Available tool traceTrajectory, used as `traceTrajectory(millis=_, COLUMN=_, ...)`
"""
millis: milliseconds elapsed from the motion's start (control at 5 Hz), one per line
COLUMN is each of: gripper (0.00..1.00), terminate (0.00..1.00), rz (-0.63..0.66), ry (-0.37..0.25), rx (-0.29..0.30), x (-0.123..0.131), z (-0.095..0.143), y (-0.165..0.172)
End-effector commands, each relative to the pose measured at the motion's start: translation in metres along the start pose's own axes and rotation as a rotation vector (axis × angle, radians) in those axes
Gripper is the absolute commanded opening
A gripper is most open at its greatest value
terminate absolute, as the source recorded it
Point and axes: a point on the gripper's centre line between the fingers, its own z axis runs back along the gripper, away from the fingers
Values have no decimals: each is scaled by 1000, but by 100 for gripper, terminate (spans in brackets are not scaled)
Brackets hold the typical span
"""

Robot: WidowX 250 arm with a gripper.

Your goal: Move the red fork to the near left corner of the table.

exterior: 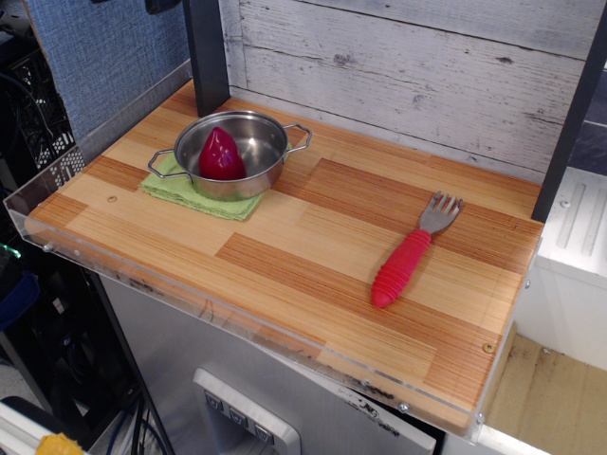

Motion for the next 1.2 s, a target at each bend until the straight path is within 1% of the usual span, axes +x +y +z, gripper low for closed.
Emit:
traceTrajectory(millis=0, gripper=100, terminate=0, rz=0, ry=0, rx=0, x=0, z=0, y=0)
traceTrajectory(millis=200, gripper=100, terminate=0, rz=-69, ry=-16, rx=-13, x=5, z=-8, y=-10)
traceTrajectory(millis=400, gripper=100, terminate=0, rz=-102, ry=-20, rx=14, x=6, z=-10, y=-34)
traceTrajectory(millis=600, gripper=100, terminate=0, rz=-113, ry=-10, rx=61, x=5, z=-14, y=-68)
traceTrajectory(millis=800, gripper=100, terminate=0, rz=-20, ry=4, rx=98, x=2, z=-29, y=-110)
traceTrajectory(millis=1000, gripper=100, terminate=0, rz=50, ry=-6, rx=109, x=6, z=-41, y=-134)
